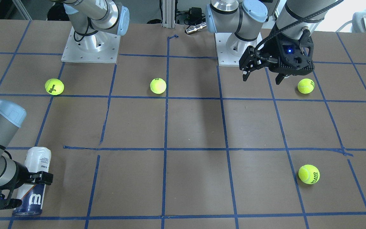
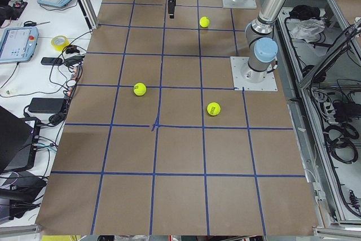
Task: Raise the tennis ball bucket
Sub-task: 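Close the right gripper on the can's top and lift it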
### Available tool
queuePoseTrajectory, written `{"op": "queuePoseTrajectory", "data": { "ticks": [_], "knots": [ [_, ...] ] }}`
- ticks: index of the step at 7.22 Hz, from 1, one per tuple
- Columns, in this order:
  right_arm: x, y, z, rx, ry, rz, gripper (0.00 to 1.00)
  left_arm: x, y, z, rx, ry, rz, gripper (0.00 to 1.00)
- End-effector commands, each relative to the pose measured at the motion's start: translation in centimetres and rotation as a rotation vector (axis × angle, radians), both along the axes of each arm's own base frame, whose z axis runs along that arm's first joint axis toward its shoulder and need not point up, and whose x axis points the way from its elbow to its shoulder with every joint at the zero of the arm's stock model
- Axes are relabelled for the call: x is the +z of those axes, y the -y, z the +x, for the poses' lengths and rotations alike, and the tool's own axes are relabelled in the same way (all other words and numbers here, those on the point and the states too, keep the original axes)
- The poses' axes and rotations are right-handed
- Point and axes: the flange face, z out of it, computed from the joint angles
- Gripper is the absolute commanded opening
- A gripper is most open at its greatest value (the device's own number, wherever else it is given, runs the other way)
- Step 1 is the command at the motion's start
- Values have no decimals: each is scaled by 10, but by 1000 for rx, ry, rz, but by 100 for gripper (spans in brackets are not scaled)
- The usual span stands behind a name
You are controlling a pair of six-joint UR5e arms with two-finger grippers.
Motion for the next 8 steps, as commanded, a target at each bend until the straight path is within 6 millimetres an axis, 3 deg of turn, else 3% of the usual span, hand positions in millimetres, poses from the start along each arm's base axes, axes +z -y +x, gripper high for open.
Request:
{"op": "queuePoseTrajectory", "data": {
  "ticks": [1,4,6,8],
  "knots": [
    [-13,-3,0,10,6,13,100,0,0,0,0,0,0,100],
    [-10,-2,0,12,0,-1,100,1,0,1,2,0,-1,100],
    [-10,-2,-1,9,0,-3,87,1,0,2,3,1,-4,100],
    [-9,-2,-4,6,1,-3,81,1,0,2,5,-1,-4,100]
  ]
}}
